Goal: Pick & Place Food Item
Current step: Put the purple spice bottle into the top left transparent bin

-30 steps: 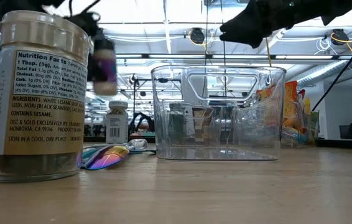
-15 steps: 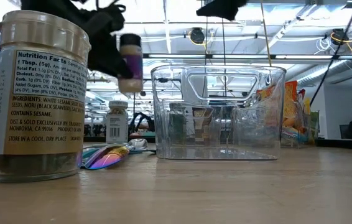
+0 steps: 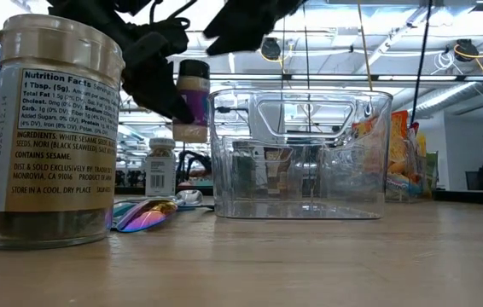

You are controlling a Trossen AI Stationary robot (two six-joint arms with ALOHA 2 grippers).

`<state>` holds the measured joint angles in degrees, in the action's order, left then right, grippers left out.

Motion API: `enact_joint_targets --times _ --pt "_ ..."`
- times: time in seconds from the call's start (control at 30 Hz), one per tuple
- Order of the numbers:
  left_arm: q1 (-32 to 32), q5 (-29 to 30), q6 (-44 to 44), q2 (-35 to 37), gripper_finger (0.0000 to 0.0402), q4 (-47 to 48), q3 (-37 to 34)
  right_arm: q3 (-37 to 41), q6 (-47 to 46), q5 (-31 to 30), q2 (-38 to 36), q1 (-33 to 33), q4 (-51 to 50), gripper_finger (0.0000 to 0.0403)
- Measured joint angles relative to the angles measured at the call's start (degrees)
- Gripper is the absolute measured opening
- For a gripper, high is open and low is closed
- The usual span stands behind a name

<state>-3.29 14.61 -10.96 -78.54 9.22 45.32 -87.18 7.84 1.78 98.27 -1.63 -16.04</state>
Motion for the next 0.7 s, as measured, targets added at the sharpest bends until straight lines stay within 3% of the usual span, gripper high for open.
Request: enact_joint_targets --times 0.43,0.7 --pt "0.0 -0.9 0.1 0.0 0.0130 -0.5 0.0 -0.1 -1.7 0.0 6.5 -1.0 5.5 0.0302" --pt "0.0 -0.9 0.4 0.0 0.0130 -0.5 0.0 -0.1 -3.0 0.5 6.5 -1.4 5.5 0.0192"
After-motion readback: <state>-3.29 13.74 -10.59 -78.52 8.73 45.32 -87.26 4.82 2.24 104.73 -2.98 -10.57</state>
